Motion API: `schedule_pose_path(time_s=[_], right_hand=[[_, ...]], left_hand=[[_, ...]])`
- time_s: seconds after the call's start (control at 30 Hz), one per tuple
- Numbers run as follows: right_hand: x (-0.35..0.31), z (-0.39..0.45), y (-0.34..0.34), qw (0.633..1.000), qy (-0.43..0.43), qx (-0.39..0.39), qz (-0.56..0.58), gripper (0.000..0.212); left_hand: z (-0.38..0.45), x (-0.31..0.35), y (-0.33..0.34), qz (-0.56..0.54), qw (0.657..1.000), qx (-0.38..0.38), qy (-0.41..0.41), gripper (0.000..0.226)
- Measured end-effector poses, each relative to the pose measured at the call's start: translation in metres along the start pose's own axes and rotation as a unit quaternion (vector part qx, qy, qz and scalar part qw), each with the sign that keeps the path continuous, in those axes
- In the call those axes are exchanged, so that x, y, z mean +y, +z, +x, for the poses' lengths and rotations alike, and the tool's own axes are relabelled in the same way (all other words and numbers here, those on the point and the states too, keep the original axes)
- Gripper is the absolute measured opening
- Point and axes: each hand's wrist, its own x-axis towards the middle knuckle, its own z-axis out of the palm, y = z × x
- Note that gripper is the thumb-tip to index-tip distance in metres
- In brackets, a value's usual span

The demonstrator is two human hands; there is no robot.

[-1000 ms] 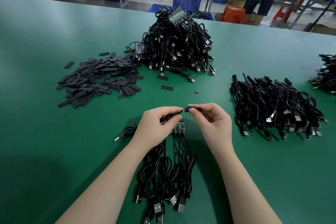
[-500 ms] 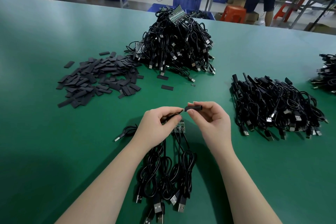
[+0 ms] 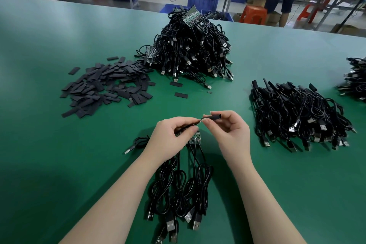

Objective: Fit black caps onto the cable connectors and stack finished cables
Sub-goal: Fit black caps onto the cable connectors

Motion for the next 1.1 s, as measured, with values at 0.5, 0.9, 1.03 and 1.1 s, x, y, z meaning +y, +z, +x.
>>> schedule_pose_path(time_s=[0.5, 0.9, 1.03, 1.1], right_hand=[[0.0004, 0.0022, -0.0045, 0.998, 0.048, -0.038, 0.0, 0.015], [0.0016, 0.0024, -0.0047, 0.997, 0.06, -0.039, 0.005, 0.014], [-0.0006, 0.0015, -0.005, 0.993, 0.096, -0.048, 0.05, 0.011], [-0.0016, 0.0017, -0.0059, 0.989, 0.112, -0.058, 0.072, 0.013]], left_hand=[[0.0006, -0.0004, -0.0007, -0.001, 1.0, 0.003, 0.008, 0.037], [0.0009, -0.002, -0.0004, 0.021, 1.0, -0.002, 0.015, 0.03], [0.001, -0.0037, -0.0007, 0.022, 1.0, 0.0, 0.014, 0.029], [0.001, -0.0044, -0.0006, 0.021, 1.0, 0.001, 0.01, 0.029]])
